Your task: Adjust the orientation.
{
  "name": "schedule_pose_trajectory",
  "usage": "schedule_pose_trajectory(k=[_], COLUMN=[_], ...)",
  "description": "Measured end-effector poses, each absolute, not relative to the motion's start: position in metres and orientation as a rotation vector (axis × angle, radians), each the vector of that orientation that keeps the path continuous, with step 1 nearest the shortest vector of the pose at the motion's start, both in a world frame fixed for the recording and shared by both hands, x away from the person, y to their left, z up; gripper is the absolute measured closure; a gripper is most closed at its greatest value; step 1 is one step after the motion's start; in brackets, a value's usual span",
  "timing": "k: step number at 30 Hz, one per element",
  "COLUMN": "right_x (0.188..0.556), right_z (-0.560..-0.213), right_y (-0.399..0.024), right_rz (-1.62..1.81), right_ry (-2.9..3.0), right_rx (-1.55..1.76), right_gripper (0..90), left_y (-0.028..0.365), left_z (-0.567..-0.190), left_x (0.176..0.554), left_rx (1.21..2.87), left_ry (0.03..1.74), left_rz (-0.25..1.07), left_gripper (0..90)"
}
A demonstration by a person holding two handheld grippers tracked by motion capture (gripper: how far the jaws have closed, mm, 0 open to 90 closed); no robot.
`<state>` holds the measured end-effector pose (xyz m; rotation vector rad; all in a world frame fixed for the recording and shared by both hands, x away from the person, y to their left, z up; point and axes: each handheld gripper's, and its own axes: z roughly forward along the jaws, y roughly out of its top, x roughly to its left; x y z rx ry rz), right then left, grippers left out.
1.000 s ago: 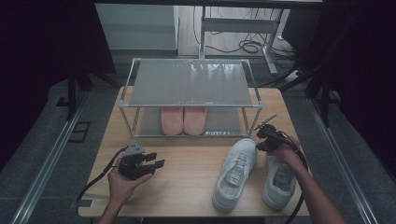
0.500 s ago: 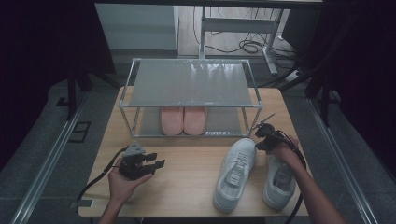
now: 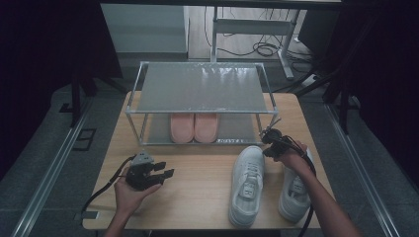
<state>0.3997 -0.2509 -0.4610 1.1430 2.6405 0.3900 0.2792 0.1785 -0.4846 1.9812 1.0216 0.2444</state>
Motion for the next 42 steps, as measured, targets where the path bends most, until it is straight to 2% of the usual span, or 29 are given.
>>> schedule_pose_trajectory(k=[17,42], right_x=[0.394,0.396], right_z=[-0.464,-0.463], right_y=[-0.25,-0.206], right_rz=[0.302,0.319], right_ry=[2.713,2.773], right_rx=[1.112,1.023], right_gripper=[90.0,90.0], left_y=[0.18,0.183], left_z=[-0.483,-0.481], left_x=[0.278,0.277], left_rx=[1.974,1.971], left_ry=[1.02,1.019], left_rz=[0.248,0.258], left_gripper=[53.5,53.8])
